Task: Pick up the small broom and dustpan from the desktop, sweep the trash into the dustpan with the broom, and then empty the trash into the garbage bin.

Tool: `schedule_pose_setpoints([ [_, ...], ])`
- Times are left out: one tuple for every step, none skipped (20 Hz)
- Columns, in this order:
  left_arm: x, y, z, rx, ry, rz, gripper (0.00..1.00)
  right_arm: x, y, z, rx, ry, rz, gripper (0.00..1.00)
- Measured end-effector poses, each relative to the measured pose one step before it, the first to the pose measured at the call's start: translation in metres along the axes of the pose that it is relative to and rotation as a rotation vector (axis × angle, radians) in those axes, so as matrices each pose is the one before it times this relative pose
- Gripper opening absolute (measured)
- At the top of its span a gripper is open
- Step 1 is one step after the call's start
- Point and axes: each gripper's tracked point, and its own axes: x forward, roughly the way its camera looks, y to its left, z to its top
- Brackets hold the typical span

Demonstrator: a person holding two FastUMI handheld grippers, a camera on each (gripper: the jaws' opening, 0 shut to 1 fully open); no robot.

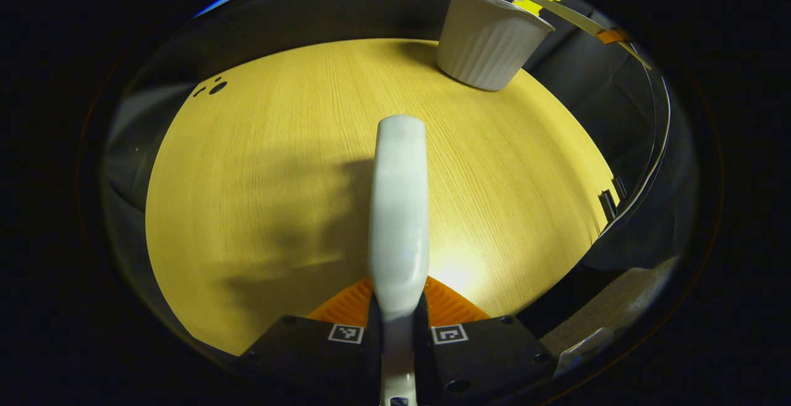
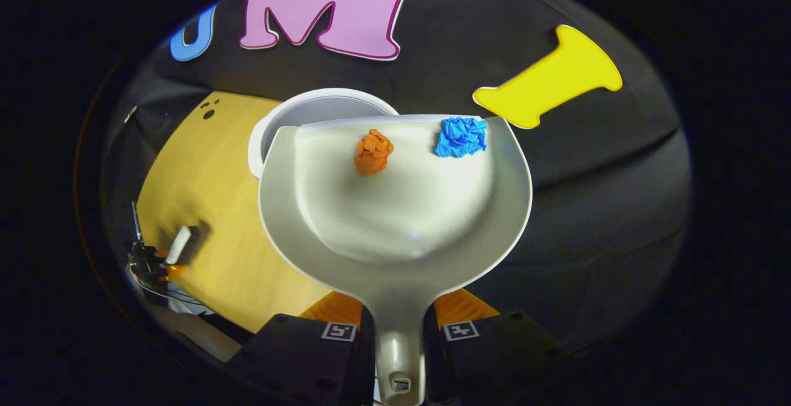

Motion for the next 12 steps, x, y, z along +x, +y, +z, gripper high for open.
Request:
schedule_pose_setpoints([
  [0.00060,0.00061,-0.00034,-0.00206,0.00033,-0.00140,0.25,0.00015,-0.00230,-0.00122,-0.02505,0.01641,-0.01059,0.36],
  [0.00027,0.00015,-0.00042,-0.00165,0.00104,-0.00114,0.25,-0.00253,-0.00551,0.00023,-0.02574,0.01155,-0.01548,0.36],
  [0.00127,0.00076,0.00032,-0.00094,0.00063,0.00047,0.25,-0.00697,-0.00146,-0.00129,-0.01672,0.01900,-0.00656,0.36],
  [0.00048,0.00143,0.00069,-0.00056,0.00124,0.00142,0.26,0.00743,-0.00592,-0.00402,-0.02051,0.01437,-0.00257,0.35],
  [0.00120,0.00086,0.00040,-0.00050,-0.00028,-0.00003,0.26,-0.00097,-0.00502,-0.00118,-0.02704,0.01346,-0.01362,0.31],
  [0.00049,0.00060,0.00074,-0.00053,-0.00048,0.00066,0.25,-0.00208,-0.00669,-0.00070,-0.03161,0.01716,-0.01768,0.35],
  [0.00117,-0.00004,0.00107,-0.00077,-0.00111,-0.00037,0.25,-0.00324,-0.00944,-0.00129,-0.03292,0.01546,-0.01584,0.35],
  [0.00023,0.00086,0.00091,-0.00178,0.00058,-0.00037,0.25,-0.00456,-0.00986,-0.00144,-0.02947,0.01523,-0.01426,0.35],
  [0.00117,0.00100,0.00064,-0.00095,0.00080,-0.00126,0.25,-0.00304,-0.01099,-0.00069,-0.02606,0.01514,-0.00835,0.35],
  [0.00057,0.00057,0.00152,-0.00016,0.00025,-0.00074,0.25,-0.00250,-0.01283,0.00216,-0.02435,0.01674,-0.00341,0.35],
  [0.00071,0.00035,0.00096,0.00160,0.00219,-0.00103,0.25,-0.00227,-0.01136,0.00110,-0.02183,0.01769,0.00126,0.35],
  [0.00085,0.00020,0.00074,0.00200,0.00194,0.00071,0.25,-0.00235,-0.00933,0.00490,-0.01644,0.01382,0.00270,0.35],
])
